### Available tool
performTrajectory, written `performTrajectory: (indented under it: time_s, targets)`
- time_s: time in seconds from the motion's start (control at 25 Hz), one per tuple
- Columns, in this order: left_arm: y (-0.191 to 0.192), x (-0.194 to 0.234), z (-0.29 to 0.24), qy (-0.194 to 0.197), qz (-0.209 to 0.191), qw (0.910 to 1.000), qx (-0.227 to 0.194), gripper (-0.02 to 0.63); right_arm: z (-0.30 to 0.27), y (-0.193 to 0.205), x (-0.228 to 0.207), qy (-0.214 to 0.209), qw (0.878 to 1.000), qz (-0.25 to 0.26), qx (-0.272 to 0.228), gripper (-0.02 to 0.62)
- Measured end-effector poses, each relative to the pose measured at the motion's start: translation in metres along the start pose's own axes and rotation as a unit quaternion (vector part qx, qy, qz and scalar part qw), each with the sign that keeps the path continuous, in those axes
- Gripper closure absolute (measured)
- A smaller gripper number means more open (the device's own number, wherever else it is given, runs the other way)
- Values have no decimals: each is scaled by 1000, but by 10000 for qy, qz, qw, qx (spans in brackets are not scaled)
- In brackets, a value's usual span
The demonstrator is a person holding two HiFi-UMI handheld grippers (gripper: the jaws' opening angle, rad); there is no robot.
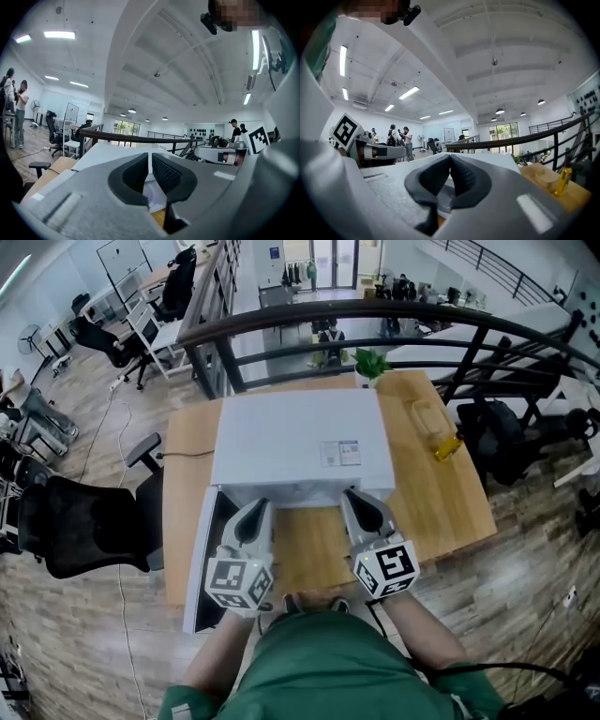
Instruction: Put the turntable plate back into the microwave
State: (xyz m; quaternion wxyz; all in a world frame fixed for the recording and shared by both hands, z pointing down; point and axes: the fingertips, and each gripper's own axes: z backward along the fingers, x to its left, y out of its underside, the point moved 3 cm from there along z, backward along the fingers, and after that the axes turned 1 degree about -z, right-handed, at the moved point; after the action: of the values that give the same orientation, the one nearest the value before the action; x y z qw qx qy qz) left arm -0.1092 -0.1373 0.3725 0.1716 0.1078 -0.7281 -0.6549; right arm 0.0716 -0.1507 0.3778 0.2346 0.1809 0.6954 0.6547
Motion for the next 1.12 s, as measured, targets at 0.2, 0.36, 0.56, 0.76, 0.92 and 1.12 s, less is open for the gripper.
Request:
performTrajectory:
  time_s: [0.2,0.36,0.56,0.76,0.92,1.12]
  targets:
    - [-15,4,11,-163,-99,9994,-292,580,6,-9,5,-53,9994,332,-31,592]
    - [-18,7,18,-206,-166,9990,-348,580,7,-12,6,-4,9990,443,-76,592]
    - [-18,13,23,-399,-156,9982,-427,582,11,-17,6,21,9983,564,-143,592]
    - [-15,7,21,-360,-160,9984,-409,583,17,-21,4,59,9974,681,-206,592]
    - [-14,0,21,-311,-155,9986,-405,583,21,-20,2,81,9975,665,-204,592]
    - [-13,-3,19,-303,-158,9987,-369,583,23,-19,-2,71,9975,672,-210,592]
